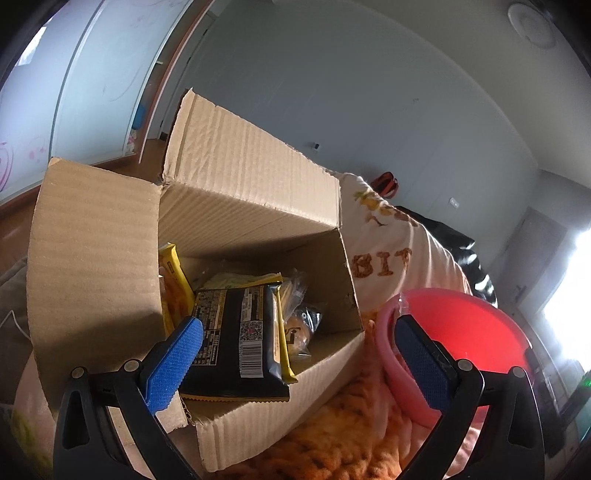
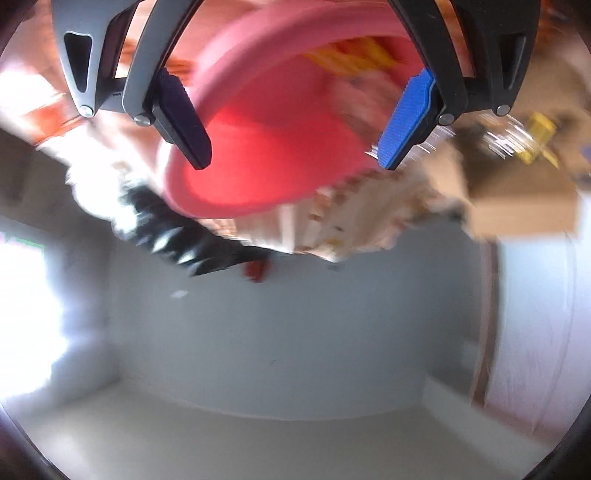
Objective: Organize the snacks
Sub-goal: 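Carry the yellow packet to the pink basin and release it with the right gripper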
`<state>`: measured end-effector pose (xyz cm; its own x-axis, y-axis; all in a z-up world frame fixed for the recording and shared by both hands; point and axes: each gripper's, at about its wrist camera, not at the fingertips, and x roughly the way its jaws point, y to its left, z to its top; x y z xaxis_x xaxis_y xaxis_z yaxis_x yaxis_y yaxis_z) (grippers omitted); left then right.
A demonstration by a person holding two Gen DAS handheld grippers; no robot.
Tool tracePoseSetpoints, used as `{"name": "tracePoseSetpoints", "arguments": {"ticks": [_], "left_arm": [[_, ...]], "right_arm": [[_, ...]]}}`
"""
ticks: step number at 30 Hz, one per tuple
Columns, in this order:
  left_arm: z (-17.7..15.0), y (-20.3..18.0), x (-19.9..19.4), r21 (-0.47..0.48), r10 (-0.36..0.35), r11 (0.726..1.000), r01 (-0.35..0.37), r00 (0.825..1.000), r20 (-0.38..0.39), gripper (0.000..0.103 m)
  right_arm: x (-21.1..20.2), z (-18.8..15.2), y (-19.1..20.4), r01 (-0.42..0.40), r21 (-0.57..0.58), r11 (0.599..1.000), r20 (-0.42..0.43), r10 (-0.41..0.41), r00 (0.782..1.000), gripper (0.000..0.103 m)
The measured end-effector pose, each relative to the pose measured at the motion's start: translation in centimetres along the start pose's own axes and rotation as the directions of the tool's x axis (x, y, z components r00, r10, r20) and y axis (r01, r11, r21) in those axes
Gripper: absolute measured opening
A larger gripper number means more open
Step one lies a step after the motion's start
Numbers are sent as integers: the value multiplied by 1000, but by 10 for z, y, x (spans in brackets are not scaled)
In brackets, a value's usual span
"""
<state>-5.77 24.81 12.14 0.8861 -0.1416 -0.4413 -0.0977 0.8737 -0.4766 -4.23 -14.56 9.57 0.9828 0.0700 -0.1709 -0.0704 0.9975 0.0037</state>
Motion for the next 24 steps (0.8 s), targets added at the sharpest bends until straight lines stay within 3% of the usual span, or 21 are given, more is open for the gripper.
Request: {"name": "tracePoseSetpoints", "arguments": {"ticks": [2,5,11,14,15,18,22,24], "left_arm": [[0,0,-1,2,-3,1000,3,1000,1,102],[0,1,-2,-1,-8,1000,8,1000,2,102],[2,5,-5,-6,-23,1000,23,1000,-1,102],[4,8,-9,-21,-30,999,30,1000,7,102],[5,9,-11,-25,-34,999,34,999,10,102],[8,12,-15,-33,-36,999,36,999,20,102],[10,15,-17,-42,-38,998,39,999,21,102],[12,16,-17,-47,-41,998,42,999,25,102]], "right_arm": [[2,9,-9,-97,93,991,-8,98,995,91],[7,19,-13,-175,164,971,4,176,984,92],[25,31,-8,-230,199,953,-13,237,971,96],[31,32,-10,-291,241,926,1,299,954,97],[30,31,-11,-292,253,922,7,300,954,100],[26,29,-5,-190,201,961,-5,195,981,103],[9,28,-4,-189,206,960,48,183,982,103],[5,30,2,-136,189,972,31,133,991,103]]}}
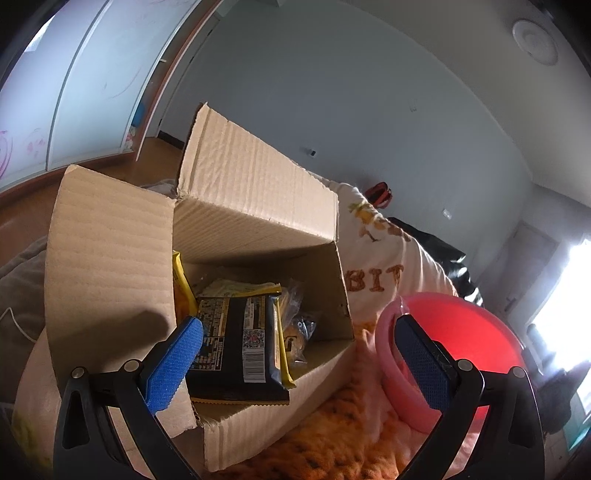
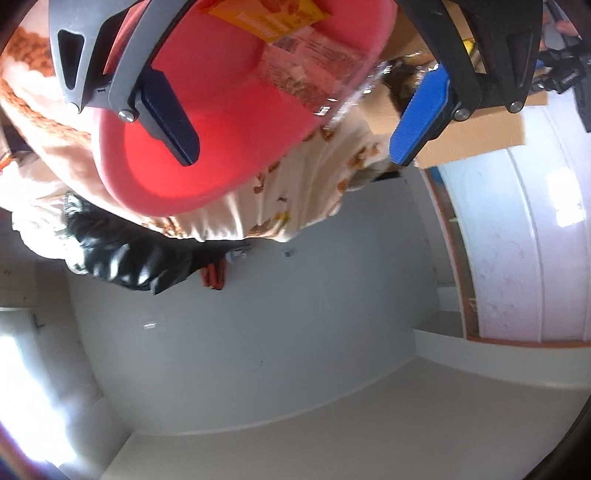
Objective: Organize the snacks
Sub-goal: 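Carry the yellow packet to the pink basin and release it with the right gripper, then reach the left gripper into the box toward the dark wrapped bars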
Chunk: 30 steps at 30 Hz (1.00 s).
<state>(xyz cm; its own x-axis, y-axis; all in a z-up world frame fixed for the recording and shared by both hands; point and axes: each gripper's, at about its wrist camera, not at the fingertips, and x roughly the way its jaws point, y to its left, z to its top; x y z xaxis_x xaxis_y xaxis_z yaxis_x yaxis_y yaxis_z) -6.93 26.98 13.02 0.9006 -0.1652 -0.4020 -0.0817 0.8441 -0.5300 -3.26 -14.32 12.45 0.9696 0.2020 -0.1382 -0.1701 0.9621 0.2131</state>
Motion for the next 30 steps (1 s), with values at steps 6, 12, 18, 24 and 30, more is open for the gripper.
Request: {"name": "tracePoseSetpoints", "arguments": {"ticks": [6,12,18,24,30], "left_arm": [[3,-1,0,5,-8,1000,8,1000,7,102],[2,-1,1,22,-13,1000,13,1000,-2,102],[2,1,0,35,-6,999,6,1000,-4,102],[3,5,0,24,1,1000,-1,1000,0,102],[-2,0,2,45,7,999,-7,1000,-1,102]], "right_arm": [[-7,5,-9,88,41,995,12,-88,996,103],[-10,2,-23,97,97,991,6,-98,995,103],[-13,-1,-11,60,86,994,23,-63,998,103],[-4,-12,-2,35,60,998,-2,-35,999,103],[18,-31,-46,50,211,976,-101,-29,995,103]]}}
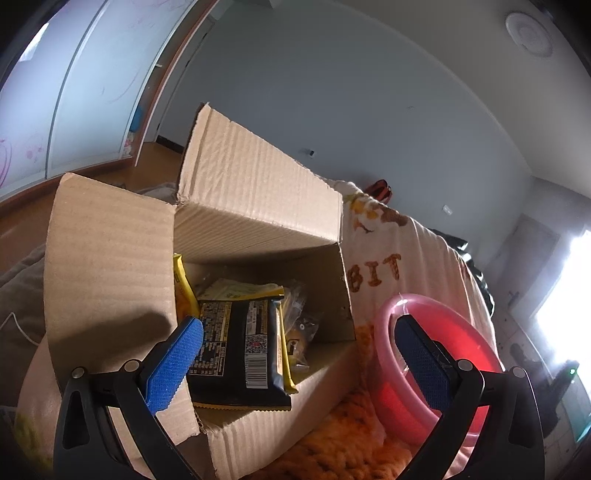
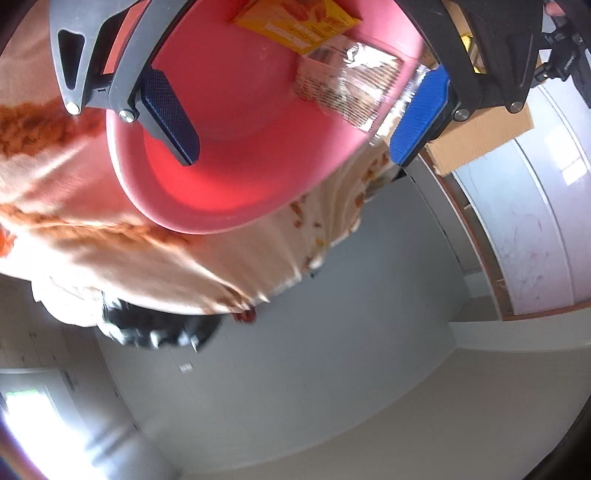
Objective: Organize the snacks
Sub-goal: 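Reach the left gripper into the box toward the dark wrapped bars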
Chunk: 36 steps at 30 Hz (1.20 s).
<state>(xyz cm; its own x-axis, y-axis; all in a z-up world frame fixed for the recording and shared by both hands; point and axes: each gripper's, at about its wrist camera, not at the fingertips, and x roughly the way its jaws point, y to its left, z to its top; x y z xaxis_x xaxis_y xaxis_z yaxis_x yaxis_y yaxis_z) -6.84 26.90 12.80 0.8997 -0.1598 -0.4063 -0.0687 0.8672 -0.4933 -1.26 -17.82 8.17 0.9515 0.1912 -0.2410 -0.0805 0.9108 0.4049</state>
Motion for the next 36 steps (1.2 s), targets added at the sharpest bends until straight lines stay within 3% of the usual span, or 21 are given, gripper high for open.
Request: {"name": "tracePoseSetpoints", "arguments": {"ticks": [10,16,19,21,23,25,28,30,32,34,36], "left_arm": [[-11,-33,8,136,1,991,0,1000,-6,102],[-3,-46,4,224,64,972,-71,997,39,102],[2,-54,13,268,129,954,-135,991,42,102],[4,-61,25,318,214,924,-211,976,25,102],[2,-67,40,375,307,880,-290,952,15,102],[-3,-70,58,437,411,820,-370,912,1,102],[-10,-65,73,490,503,758,-431,864,-18,96],[-13,-59,79,499,533,746,-442,845,-49,87],[-15,-49,82,492,547,752,-439,832,-93,68],[-17,-40,85,488,549,761,-428,826,-130,62],[-20,-40,88,505,552,751,-425,824,-127,62]], "right_arm": [[6,-33,-19,57,-30,998,-60,-58,996,103],[3,-35,-14,68,-66,996,-112,-75,991,103],[3,-32,-7,49,-76,996,-123,-58,991,103],[2,-32,-9,33,-69,997,-122,-42,992,103],[0,-32,-11,20,-54,998,-124,-27,992,103],[0,-30,-15,-1,-44,999,-139,-5,990,103],[-7,-29,-11,-27,-58,998,-145,18,989,103],[-15,-28,-9,-25,-68,997,-112,17,994,103],[-21,-27,-12,-32,-58,998,-75,28,997,103],[-22,-26,-16,-51,-36,998,-67,48,997,103],[-23,-26,-20,-64,-18,998,-58,63,996,103]]}}
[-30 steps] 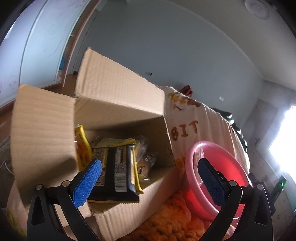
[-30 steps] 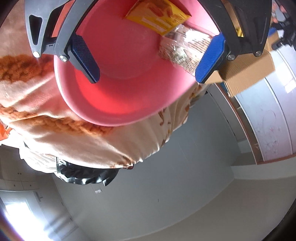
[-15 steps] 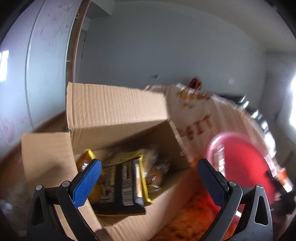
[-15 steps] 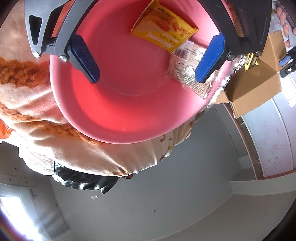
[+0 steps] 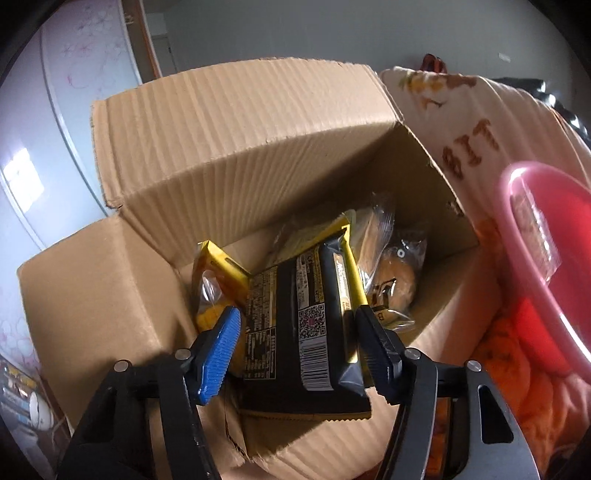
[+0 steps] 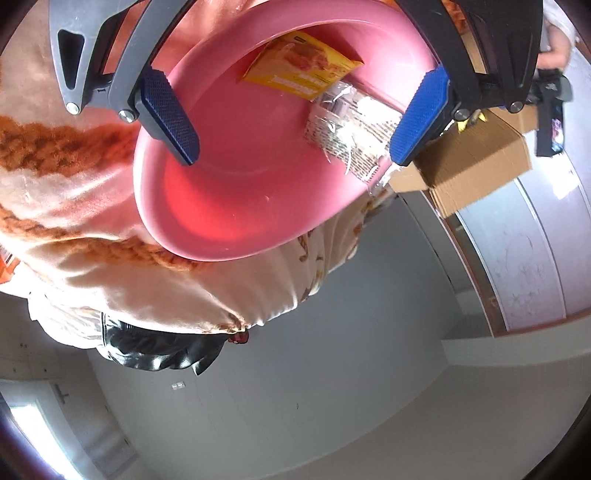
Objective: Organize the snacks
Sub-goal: 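Reach the left gripper into the box toward the dark wrapped bars, then grasp a dark wrapped bar with the left gripper and lift it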
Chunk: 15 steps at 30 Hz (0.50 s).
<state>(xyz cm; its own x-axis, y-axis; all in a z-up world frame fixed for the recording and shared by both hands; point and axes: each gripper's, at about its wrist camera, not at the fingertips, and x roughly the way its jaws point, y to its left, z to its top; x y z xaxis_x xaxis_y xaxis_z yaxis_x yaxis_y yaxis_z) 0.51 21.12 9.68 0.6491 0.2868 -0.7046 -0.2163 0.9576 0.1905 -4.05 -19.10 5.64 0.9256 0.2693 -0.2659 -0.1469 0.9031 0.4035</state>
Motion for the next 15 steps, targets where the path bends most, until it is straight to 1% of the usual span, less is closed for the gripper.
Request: {"name": "tracePoseSetpoints", "arguments": {"ticks": [3,7,9,11,12,13,15], "left_arm": [[1,-2,4,31,46,998,-45,999,-4,61],[4,-12,-1,93,122,988,-124,992,17,62],[4,-20,1,138,139,981,-138,990,5,62],[3,-31,4,194,167,967,-164,986,4,62],[3,-35,6,223,195,955,-194,981,15,62],[4,-34,8,227,206,952,-204,978,15,62],[7,-27,12,200,215,957,-210,977,-3,62]], "right_arm": [[-1,0,-1,-7,17,1000,13,7,1000,103],[0,0,-1,-7,28,1000,28,7,1000,103],[-2,0,-2,-1,24,1000,34,0,999,103],[-1,-1,-1,5,18,1000,37,-6,999,103],[-2,-1,-1,6,17,1000,37,-7,999,103],[-2,-1,-1,7,16,1000,37,-8,999,103],[-2,-1,-2,5,17,1000,37,-6,999,103]]}}
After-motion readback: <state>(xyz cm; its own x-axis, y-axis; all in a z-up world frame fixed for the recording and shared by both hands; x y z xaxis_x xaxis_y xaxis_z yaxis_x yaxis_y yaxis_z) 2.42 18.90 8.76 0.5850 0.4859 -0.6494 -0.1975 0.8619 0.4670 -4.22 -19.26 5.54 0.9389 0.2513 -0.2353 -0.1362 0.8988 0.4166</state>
